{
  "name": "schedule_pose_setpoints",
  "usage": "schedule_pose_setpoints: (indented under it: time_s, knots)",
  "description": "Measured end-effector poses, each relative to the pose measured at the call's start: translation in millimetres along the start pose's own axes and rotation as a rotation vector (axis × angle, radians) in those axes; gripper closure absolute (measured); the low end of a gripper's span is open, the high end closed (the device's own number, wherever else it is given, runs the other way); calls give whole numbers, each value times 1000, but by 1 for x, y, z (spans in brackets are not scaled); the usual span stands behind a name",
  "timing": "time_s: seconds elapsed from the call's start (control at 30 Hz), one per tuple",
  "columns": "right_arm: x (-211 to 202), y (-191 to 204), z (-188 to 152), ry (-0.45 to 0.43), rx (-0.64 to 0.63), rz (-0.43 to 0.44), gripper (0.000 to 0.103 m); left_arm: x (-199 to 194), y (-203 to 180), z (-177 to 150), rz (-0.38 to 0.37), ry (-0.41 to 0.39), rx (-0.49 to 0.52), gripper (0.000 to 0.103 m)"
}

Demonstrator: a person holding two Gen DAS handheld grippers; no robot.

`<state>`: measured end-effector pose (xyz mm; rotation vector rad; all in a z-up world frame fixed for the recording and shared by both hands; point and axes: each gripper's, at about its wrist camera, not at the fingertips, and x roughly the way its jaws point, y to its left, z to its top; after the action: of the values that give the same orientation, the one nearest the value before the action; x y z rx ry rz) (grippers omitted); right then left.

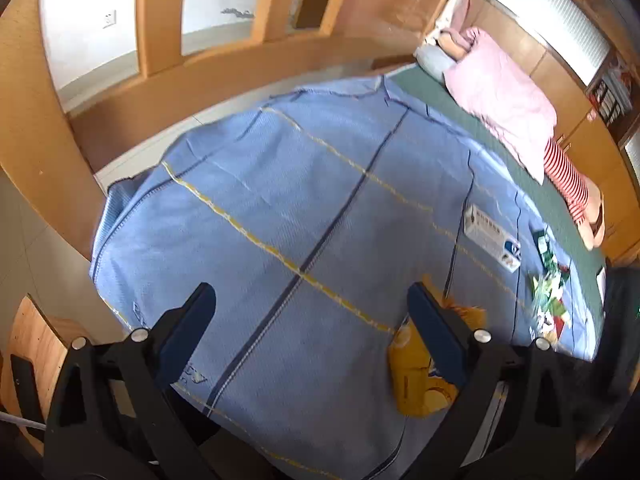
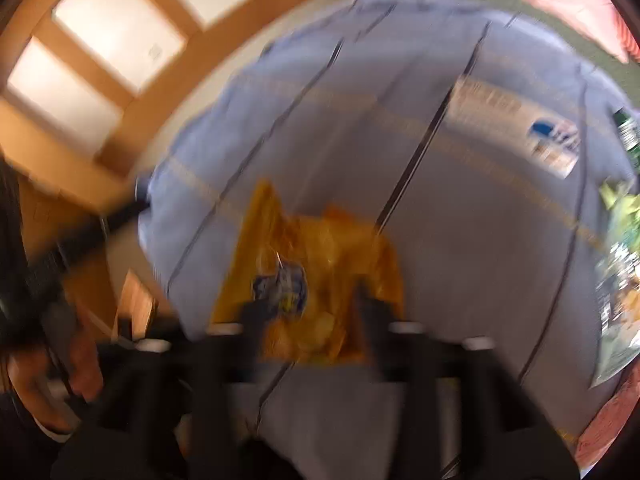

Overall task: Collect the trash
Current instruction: 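Grasp the yellow chip bag with the left tool while the right tool grasps the white-blue ointment box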

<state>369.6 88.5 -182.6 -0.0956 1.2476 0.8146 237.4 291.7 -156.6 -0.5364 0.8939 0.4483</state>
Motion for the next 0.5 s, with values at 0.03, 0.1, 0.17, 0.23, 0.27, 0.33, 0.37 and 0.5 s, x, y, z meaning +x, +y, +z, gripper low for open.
schedule_pose_setpoints:
  time_s: [0.03,0.1,0.17,0.23,0.27,0.33,0.37,0.5]
  knots:
    - [-7,-8,9,-58,45,1,27,1,0,0,-3,8,-2,7]
    - [-16,-39,28,-158,222,8,27,5,1,-1,-14,24,-22,7]
    - [-7,-79,48,-192,468,30,20,6,0,-2,-28,34,-35,7]
    - [13,-110,61,-184,644,30,15,5,-3,-3,-38,34,-25,7]
    - [23,-125,71,-180,702,2,15,4,-5,-4,-39,33,-16,7]
    - [34,-151,87,-220,786,-98,14,5,-7,-5,-35,32,-4,7]
    - [36,-163,94,-251,837,-165,14,5,-7,-5,-31,34,-2,7]
    - [53,-171,119,-255,789,-309,13,10,-3,-2,-35,49,-17,7]
